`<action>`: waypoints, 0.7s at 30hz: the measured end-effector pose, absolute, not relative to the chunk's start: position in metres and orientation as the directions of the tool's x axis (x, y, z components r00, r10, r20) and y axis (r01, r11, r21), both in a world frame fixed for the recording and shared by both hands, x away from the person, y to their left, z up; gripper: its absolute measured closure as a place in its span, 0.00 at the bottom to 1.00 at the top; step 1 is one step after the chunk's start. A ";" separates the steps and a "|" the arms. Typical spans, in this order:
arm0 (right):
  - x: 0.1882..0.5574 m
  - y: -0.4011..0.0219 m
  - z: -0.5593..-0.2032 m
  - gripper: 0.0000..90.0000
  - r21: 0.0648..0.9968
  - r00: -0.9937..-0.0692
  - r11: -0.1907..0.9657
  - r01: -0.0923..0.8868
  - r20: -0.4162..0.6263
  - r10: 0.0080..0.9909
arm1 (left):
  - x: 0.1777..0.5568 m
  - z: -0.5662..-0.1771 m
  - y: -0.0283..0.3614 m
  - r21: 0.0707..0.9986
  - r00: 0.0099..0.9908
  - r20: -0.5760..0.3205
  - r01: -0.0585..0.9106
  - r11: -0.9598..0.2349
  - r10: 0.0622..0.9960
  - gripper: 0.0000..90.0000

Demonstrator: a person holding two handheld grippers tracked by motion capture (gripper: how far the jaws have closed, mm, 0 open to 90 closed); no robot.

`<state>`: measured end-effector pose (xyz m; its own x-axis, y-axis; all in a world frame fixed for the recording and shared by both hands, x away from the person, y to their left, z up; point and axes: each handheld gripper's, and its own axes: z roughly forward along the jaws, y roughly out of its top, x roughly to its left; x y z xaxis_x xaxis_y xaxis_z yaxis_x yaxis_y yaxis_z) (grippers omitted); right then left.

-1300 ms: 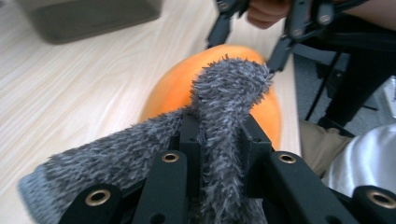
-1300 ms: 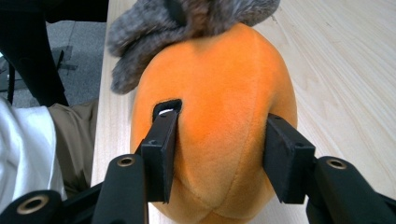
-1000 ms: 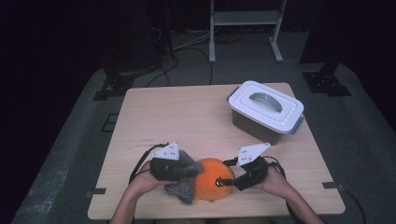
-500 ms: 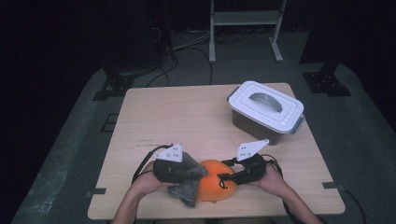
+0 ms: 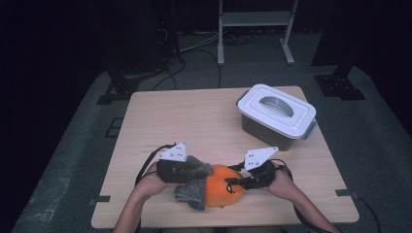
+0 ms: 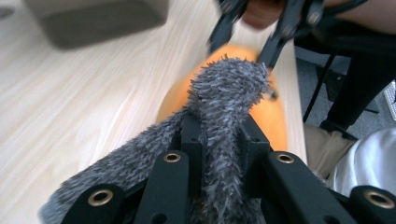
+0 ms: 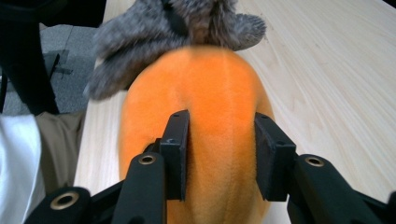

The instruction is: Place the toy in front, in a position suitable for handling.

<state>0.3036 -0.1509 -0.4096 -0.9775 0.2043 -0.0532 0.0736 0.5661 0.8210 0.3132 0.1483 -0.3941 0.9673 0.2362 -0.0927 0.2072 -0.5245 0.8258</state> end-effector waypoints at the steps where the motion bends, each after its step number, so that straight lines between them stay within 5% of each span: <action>1: 0.302 -0.153 -0.410 0.67 0.821 -0.977 0.567 0.073 -0.055 0.204 | 0.313 -0.397 0.153 0.822 0.963 -0.101 0.222 -0.525 0.249 0.85; 9: 0.296 -0.155 -0.411 0.64 0.825 -0.977 0.561 0.069 -0.058 0.205 | 0.313 -0.402 0.166 0.835 0.957 -0.145 0.254 -0.488 0.250 0.85; 15: 0.291 -0.152 -0.410 0.62 0.831 -0.981 0.554 0.061 -0.051 0.185 | 0.314 -0.389 0.138 0.837 0.974 -0.132 0.209 -0.506 0.184 0.85; 21: 0.293 -0.159 -0.408 0.38 0.823 -0.982 0.557 0.112 0.005 0.190 | 0.311 -0.397 0.132 0.834 0.974 -0.157 0.218 -0.506 0.161 0.85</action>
